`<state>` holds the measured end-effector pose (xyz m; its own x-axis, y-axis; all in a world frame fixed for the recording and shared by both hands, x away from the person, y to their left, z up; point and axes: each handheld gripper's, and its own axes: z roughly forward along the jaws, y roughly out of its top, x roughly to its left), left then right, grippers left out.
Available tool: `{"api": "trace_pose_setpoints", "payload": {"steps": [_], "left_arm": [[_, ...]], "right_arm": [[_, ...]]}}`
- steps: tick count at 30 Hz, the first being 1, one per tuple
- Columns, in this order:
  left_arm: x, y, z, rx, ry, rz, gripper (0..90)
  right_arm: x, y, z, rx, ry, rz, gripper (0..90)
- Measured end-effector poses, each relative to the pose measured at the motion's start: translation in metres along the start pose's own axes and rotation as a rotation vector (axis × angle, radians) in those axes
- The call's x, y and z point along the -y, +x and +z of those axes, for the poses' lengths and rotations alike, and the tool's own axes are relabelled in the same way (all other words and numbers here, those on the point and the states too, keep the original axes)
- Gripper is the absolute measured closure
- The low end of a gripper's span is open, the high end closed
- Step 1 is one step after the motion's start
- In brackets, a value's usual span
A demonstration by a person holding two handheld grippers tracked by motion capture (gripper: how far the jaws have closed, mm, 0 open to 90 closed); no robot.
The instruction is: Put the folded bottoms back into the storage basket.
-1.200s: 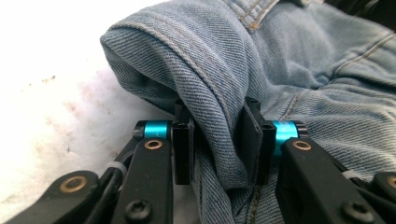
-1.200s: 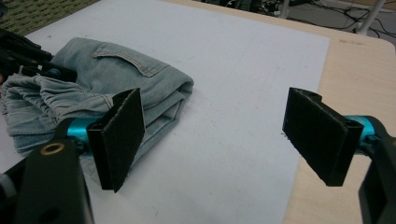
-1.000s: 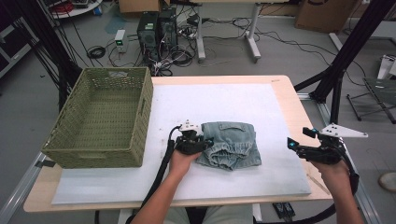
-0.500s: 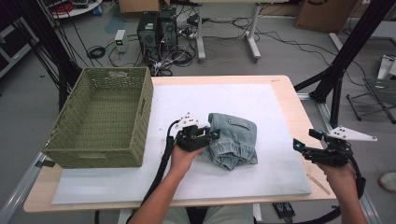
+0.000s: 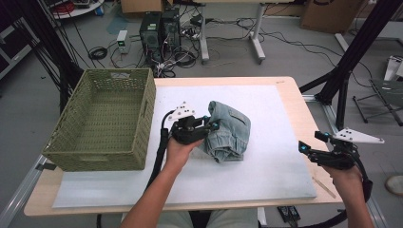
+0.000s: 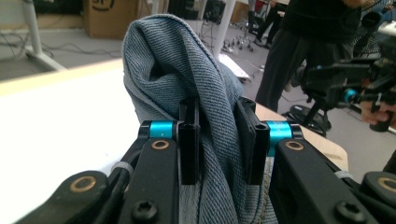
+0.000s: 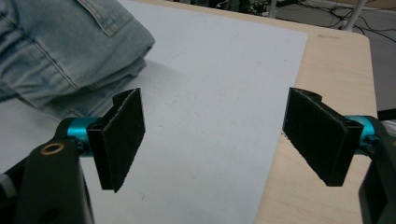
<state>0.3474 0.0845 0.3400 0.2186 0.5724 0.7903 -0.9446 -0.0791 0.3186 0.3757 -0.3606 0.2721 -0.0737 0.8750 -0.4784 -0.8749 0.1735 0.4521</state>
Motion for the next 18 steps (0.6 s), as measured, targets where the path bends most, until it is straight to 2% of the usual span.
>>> {"api": "trace_pose_setpoints", "payload": {"steps": [7, 13, 18], "left_arm": [[-0.029, 0.005, -0.023, -0.029, -0.034, 0.040, 73.2], [-0.046, 0.010, -0.040, -0.060, -0.045, 0.065, 73.5], [-0.058, 0.018, -0.056, -0.090, -0.069, 0.066, 74.6]], "right_arm": [[-0.002, 0.000, -0.005, 0.004, -0.004, 0.000, 21.2], [-0.003, 0.000, -0.005, 0.004, -0.004, -0.004, 21.2], [-0.004, 0.000, -0.004, 0.005, -0.003, -0.004, 21.2]]}}
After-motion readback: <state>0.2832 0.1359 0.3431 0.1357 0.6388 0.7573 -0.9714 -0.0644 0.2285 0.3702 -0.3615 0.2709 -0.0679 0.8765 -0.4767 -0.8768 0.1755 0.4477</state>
